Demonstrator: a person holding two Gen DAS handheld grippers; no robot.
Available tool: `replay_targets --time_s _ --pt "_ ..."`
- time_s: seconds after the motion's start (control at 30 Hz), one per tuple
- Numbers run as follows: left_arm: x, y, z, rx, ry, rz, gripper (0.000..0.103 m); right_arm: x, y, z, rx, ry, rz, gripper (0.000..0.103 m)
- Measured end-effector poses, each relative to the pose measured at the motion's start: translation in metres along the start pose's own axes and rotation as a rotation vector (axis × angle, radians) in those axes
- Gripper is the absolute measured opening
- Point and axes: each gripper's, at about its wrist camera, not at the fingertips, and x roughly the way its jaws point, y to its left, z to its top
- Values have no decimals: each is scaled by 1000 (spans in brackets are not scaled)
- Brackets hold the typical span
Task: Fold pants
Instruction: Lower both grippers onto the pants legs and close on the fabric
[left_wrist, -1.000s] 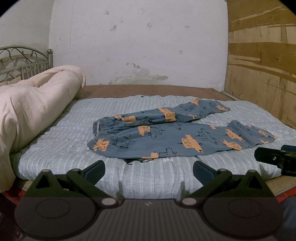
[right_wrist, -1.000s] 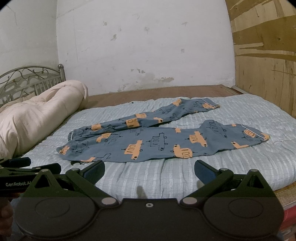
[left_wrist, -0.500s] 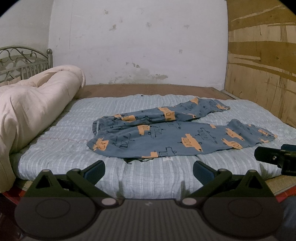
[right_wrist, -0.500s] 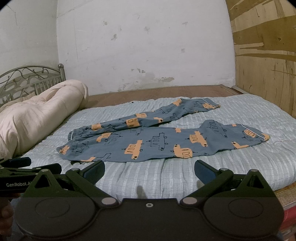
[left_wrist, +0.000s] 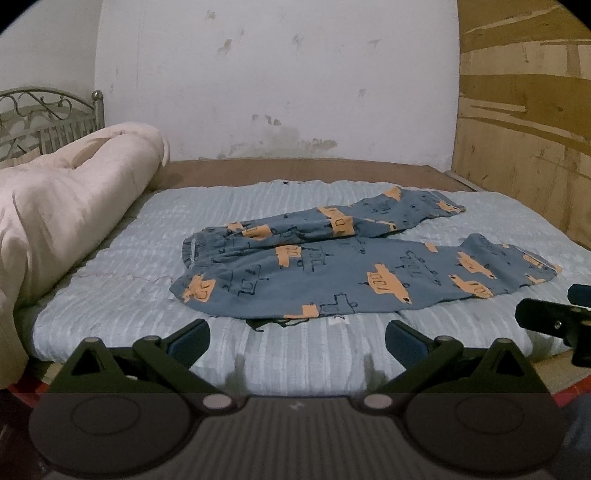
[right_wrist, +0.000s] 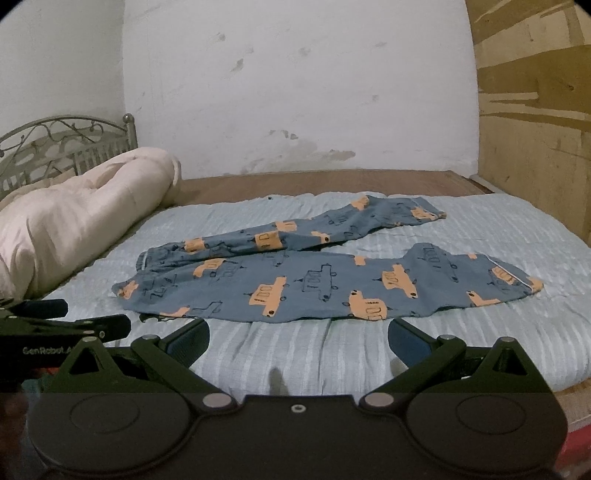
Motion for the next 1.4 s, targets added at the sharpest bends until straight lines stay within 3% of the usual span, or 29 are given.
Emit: replay_targets --time_s 0.53,1.03,1.27,1.4 --pt "85 6 50 8 92 13 103 90 -9 47 6 110 27 102" --pt "172 40 122 -18 100 129 103 188 -23 107 -31 132 47 102" --pt "226 52 152 -2 138 155 103 247 -30 135 -65 114 110 102" --pt "260 61 166 25 140 159 103 286 -35 149 -154 66 211 102"
